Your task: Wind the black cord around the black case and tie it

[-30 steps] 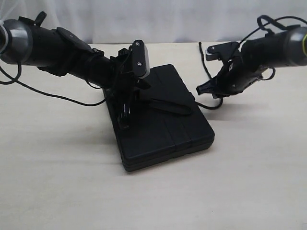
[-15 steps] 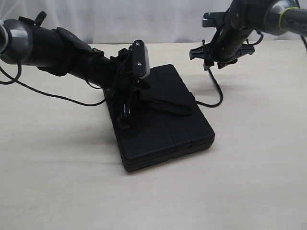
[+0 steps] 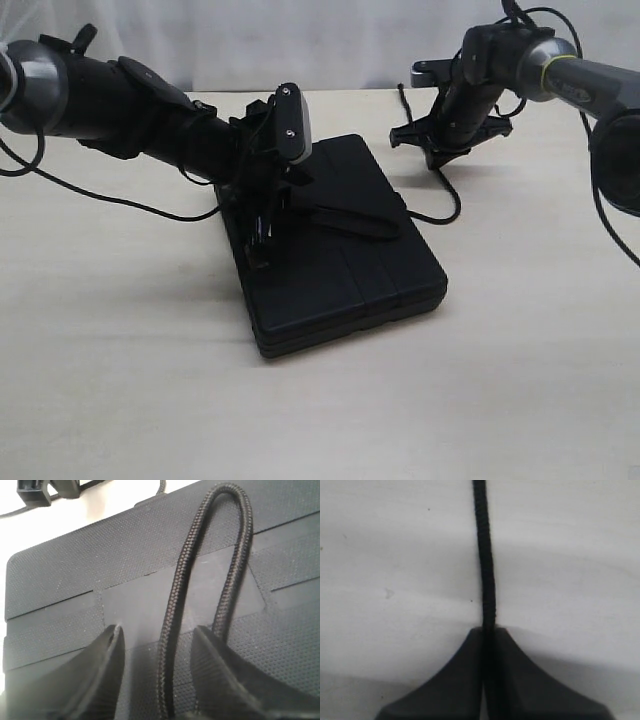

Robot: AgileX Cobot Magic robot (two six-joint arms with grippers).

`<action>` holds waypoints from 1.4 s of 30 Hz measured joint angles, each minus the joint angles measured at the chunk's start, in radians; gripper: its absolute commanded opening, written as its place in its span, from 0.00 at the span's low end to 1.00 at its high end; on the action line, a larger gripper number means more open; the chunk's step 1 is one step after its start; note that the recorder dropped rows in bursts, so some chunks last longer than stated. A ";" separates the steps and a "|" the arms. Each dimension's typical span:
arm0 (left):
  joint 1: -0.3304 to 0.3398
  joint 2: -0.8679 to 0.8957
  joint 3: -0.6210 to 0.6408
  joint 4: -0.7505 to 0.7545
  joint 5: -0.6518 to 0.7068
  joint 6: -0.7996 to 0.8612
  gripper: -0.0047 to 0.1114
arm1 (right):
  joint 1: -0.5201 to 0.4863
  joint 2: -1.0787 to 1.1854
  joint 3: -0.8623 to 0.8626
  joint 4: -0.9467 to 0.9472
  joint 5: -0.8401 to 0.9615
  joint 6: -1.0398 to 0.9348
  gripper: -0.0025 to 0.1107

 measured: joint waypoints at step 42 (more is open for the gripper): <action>-0.012 0.102 -0.271 0.589 0.144 -0.742 0.40 | -0.004 -0.237 0.481 0.215 -0.264 -0.348 0.06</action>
